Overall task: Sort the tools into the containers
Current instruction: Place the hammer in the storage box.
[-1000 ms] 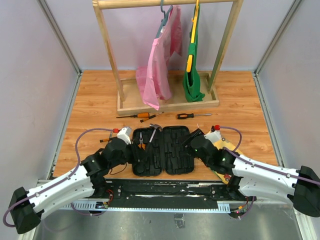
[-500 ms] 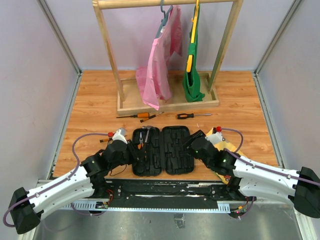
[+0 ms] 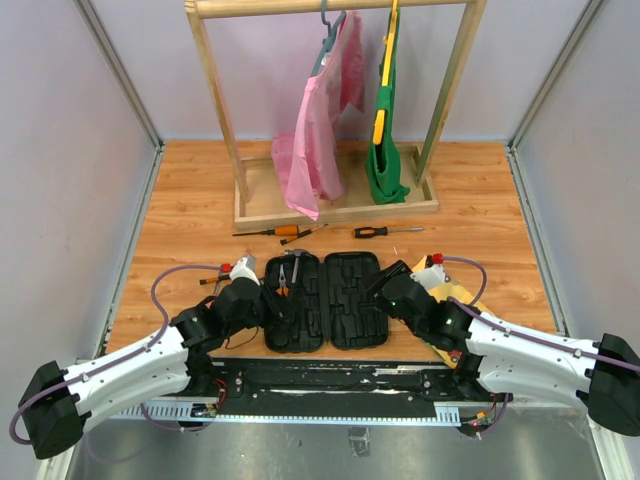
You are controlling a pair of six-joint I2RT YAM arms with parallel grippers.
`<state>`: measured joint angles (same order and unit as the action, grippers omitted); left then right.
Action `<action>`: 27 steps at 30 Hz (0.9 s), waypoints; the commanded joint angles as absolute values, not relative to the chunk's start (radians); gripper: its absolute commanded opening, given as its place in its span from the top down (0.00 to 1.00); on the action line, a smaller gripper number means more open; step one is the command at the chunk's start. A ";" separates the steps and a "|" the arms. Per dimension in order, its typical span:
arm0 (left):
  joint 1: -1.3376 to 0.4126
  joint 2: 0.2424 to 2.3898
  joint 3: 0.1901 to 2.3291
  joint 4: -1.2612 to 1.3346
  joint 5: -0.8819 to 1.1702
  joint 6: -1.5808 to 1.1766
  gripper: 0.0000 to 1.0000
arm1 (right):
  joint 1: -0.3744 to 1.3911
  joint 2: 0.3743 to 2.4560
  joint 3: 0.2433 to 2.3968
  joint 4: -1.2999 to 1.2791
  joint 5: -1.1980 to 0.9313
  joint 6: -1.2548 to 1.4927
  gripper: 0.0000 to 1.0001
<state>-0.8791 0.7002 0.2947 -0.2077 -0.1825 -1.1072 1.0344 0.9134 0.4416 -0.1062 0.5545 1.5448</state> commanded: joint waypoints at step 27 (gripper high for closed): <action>-0.890 0.721 0.279 -0.132 -0.098 -1.050 0.58 | 1.045 0.943 0.436 -0.137 0.594 1.551 0.38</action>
<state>-0.8799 0.7300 0.2543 -0.1520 -0.0937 -1.0912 1.0344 0.9352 0.4381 -0.1104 0.5545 1.5501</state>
